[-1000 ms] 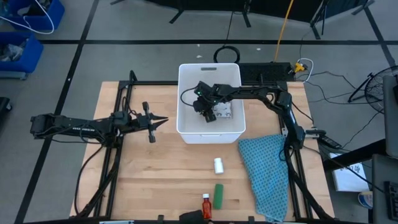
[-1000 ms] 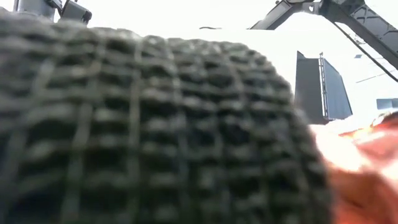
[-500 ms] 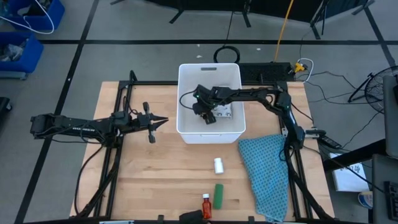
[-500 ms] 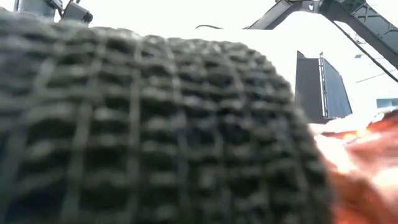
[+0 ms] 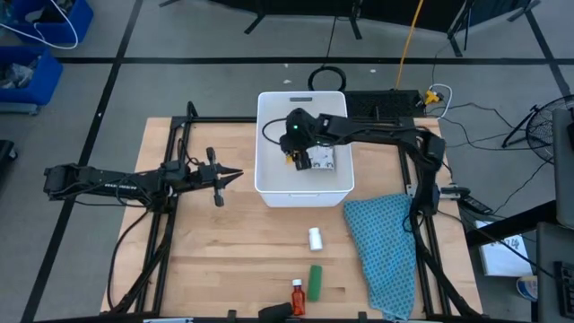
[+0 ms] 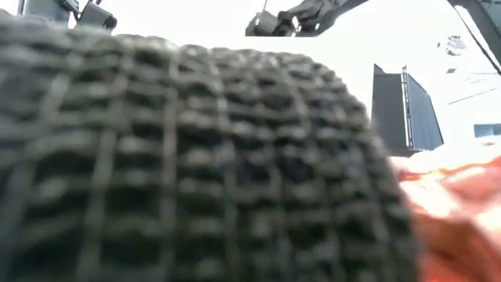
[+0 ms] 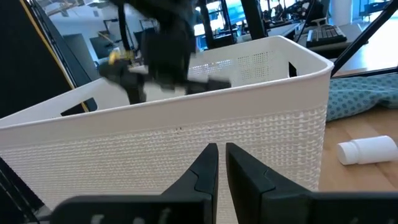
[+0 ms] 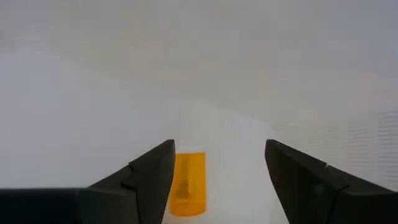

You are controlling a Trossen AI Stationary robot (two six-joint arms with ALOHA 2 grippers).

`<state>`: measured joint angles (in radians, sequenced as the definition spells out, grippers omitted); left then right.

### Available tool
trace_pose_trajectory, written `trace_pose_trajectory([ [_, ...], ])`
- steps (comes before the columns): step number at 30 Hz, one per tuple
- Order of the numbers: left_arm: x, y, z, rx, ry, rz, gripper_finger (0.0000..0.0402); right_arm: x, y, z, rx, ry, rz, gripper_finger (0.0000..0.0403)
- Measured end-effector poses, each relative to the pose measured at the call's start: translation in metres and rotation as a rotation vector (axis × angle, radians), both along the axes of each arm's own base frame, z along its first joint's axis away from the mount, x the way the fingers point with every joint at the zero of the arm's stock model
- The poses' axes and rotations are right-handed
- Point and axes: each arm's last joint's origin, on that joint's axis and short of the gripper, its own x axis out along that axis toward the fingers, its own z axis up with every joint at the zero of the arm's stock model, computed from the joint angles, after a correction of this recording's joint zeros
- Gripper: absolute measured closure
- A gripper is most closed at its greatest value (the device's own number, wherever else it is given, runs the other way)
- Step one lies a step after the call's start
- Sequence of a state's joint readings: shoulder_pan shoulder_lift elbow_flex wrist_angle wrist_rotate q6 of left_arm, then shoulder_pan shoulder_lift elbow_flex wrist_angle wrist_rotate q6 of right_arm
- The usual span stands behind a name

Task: Pick & place medical supplies in basket/bin
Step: Put the white pill bottle into the white bin

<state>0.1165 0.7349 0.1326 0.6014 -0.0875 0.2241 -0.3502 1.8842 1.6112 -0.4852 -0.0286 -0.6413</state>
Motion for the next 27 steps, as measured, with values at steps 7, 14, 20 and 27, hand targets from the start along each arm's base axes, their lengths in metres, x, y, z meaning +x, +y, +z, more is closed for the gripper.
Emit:
trace_pose_trajectory([
  [7,0.0,0.002,-0.001,0.005,0.009,0.061,0.0366,-0.043,0.028,0.093,0.162,-0.321,0.241,0.0268],
  [14,-0.001,0.004,-0.001,0.005,0.008,0.132,0.0366,-0.101,0.083,0.15,0.139,-0.499,0.37,0.0393],
  [20,-0.001,0.004,-0.001,0.035,0.022,0.149,0.0366,-0.157,0.132,0.134,0.266,-0.721,0.554,0.0402],
  [27,-0.001,0.004,-0.005,0.069,0.068,0.146,0.0366,-0.22,0.134,0.059,0.382,-0.927,0.377,0.0402],
])
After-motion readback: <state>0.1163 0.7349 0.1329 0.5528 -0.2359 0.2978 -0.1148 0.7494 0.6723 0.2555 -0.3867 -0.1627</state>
